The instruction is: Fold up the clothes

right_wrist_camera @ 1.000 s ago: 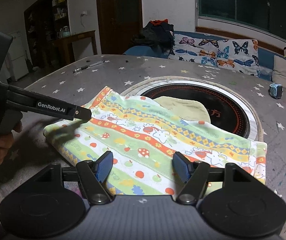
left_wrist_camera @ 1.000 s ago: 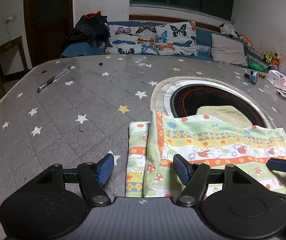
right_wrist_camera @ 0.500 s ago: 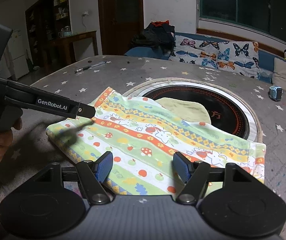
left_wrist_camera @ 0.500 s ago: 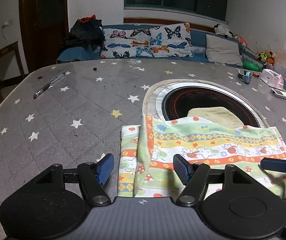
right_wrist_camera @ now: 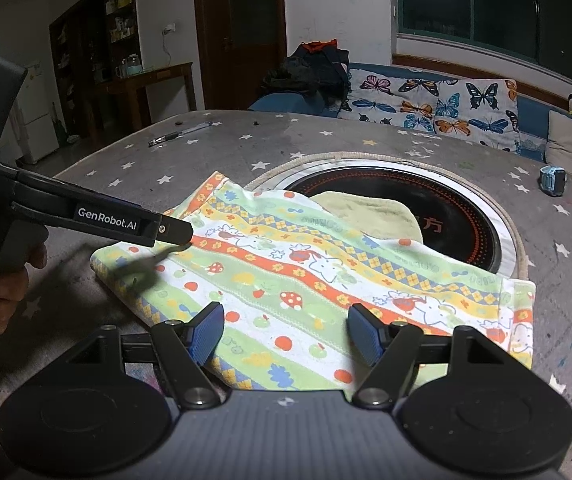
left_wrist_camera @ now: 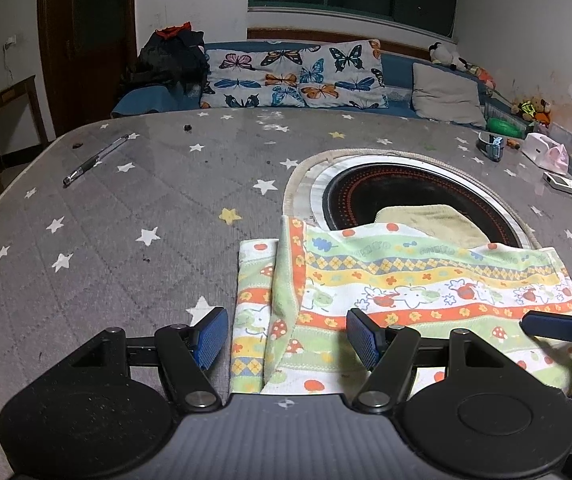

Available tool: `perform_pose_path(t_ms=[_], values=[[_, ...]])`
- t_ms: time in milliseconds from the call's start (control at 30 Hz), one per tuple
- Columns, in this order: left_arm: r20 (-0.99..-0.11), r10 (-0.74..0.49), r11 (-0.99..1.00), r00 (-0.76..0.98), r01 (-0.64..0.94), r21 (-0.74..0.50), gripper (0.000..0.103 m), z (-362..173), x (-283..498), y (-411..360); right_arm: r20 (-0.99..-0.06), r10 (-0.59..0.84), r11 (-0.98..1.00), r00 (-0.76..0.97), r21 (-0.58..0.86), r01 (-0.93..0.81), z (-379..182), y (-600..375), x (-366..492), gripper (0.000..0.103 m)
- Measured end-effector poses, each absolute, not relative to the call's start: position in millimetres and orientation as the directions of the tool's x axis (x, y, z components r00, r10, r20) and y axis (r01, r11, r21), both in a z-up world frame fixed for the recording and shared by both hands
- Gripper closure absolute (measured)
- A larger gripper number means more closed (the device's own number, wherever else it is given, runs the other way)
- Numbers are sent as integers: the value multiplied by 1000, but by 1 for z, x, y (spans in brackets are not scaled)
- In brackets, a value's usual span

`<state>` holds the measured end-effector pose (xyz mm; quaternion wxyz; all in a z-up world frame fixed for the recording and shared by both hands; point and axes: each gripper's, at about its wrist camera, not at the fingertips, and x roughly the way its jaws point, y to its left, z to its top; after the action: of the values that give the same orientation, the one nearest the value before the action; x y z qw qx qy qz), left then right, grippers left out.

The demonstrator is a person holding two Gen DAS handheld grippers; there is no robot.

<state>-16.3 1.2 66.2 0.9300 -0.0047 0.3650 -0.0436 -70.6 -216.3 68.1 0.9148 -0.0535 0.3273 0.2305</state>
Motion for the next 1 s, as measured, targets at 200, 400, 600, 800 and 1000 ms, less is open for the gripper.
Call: perform_pose_path(t_ms=[200, 400, 600, 800, 1000], values=[[-670, -80, 997, 738, 71, -41, 34, 69, -12, 3, -614, 383, 898, 690, 75, -433, 76, -217, -62, 32], [-664, -68, 998, 745, 56, -39, 35, 73, -3, 11, -646, 382, 899, 661, 94, -428, 69, -217, -50, 32], [-675, -67, 998, 735, 53, -42, 34, 70, 2, 13, -647, 369, 901, 667, 72, -428, 67, -216, -53, 32], [-677, -80, 997, 732, 70, -42, 34, 69, 0, 11, -642, 371, 902, 671, 77, -425, 67, -216, -55, 30], [-667, -103, 994, 738, 102, -40, 31, 75, -3, 5, -628, 383, 897, 678, 79, -434, 71, -215, -62, 29]])
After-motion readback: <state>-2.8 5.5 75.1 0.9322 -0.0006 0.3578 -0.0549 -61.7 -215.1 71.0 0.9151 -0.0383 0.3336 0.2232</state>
